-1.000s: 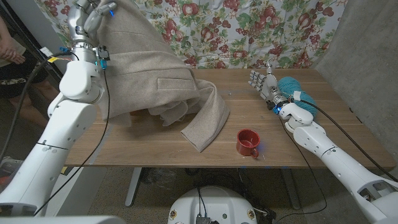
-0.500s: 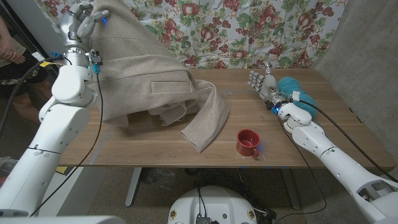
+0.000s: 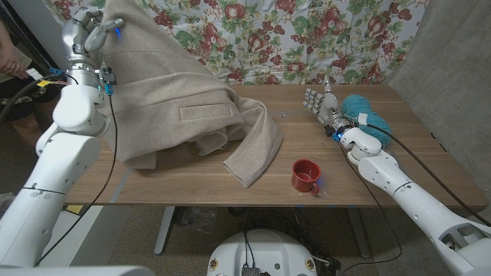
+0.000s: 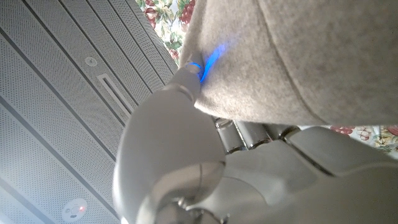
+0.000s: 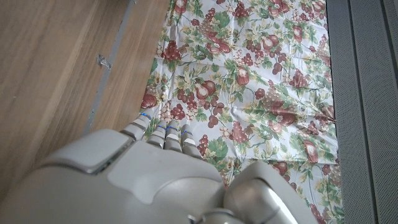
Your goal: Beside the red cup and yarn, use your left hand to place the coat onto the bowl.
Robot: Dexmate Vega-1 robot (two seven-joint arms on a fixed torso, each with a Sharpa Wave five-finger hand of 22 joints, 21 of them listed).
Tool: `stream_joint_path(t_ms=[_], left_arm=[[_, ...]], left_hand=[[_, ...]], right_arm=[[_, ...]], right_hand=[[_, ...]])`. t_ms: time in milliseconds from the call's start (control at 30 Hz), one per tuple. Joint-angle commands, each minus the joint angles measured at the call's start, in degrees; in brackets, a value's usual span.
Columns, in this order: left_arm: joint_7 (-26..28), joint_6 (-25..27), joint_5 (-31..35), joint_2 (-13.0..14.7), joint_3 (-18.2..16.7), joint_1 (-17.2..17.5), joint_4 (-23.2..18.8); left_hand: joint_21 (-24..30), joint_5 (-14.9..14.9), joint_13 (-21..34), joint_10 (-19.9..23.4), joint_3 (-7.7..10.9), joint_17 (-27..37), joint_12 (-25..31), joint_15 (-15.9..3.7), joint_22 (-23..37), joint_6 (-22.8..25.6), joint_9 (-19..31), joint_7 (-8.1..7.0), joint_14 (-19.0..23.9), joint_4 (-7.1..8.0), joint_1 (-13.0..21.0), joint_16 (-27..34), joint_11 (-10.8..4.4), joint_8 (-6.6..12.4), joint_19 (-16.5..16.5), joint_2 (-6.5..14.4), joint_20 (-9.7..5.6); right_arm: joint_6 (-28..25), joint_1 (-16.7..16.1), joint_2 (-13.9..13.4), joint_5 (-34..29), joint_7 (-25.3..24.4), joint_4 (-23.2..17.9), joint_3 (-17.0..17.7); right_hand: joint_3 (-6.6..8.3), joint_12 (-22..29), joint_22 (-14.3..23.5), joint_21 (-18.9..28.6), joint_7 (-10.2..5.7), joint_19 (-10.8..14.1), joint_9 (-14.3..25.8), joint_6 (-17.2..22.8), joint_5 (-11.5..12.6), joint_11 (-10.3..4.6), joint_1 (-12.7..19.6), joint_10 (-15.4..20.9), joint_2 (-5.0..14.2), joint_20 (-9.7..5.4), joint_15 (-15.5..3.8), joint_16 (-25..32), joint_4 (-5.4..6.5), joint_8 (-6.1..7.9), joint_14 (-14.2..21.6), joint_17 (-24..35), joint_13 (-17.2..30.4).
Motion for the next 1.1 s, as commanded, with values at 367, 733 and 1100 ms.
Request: stream_joint_path(t_ms=[367, 733, 1100], left_arm=[[4.3, 5.1, 7.2, 1.3, 2.6, -2.8, 2.6], [4.3, 8.2, 9.7, 3.2, 6.8, -5.3, 5.0], [3.7, 8.5, 9.3, 3.8, 8.5, -4.5, 6.6]], left_hand=[[-1.2, 0.4, 0.3, -1.5, 2.78, -0.8, -0.1, -2.81, -1.2, -1.3, 0.7, 0.9, -2.1, 3.25, 1.1, -0.9, 0.93, 0.49, -1.5, 1.9, -3.08], [-1.5, 0.2, -0.4, -1.1, 2.05, -1.7, 0.2, -3.17, -2.3, -0.6, 0.3, -0.46, -1.1, 3.38, 1.1, -0.6, -0.03, 0.92, -1.0, 1.9, -2.07], [-1.7, 0.1, -0.5, -0.9, 1.65, -2.3, 0.5, -3.98, -3.0, -0.2, -0.1, -1.11, -0.4, 3.44, 0.9, -0.7, -0.58, 1.18, -0.4, 1.7, -1.38]], right_arm=[[-1.0, -0.2, 0.2, -0.2, -0.8, -0.5, -0.6], [-1.0, -0.4, 0.2, 0.1, -0.5, 0.0, -0.4], [-1.2, -0.4, 0.2, -0.1, -0.9, -0.4, -0.6]], right_hand=[[0.29, 0.0, 0.3, 0.0, 0.32, 0.2, 0.3, 0.1, 0.1, 0.32, 0.0, 0.3, 0.99, 0.17, 0.02, -0.2, -0.11, -0.16, 0.2, 0.2, 0.3], [0.34, -0.1, 0.3, 0.0, 0.34, 0.2, 0.3, 0.0, 0.0, 0.17, 0.0, 0.3, 0.98, 0.11, -0.02, -0.2, -0.12, -0.18, 0.2, 0.2, 0.3], [0.39, -0.1, 0.3, 0.0, 0.33, 0.2, 0.3, 0.0, 0.0, 0.28, 0.0, 0.2, 1.01, 0.12, 0.01, -0.2, -0.12, -0.17, 0.2, 0.2, 0.3]])
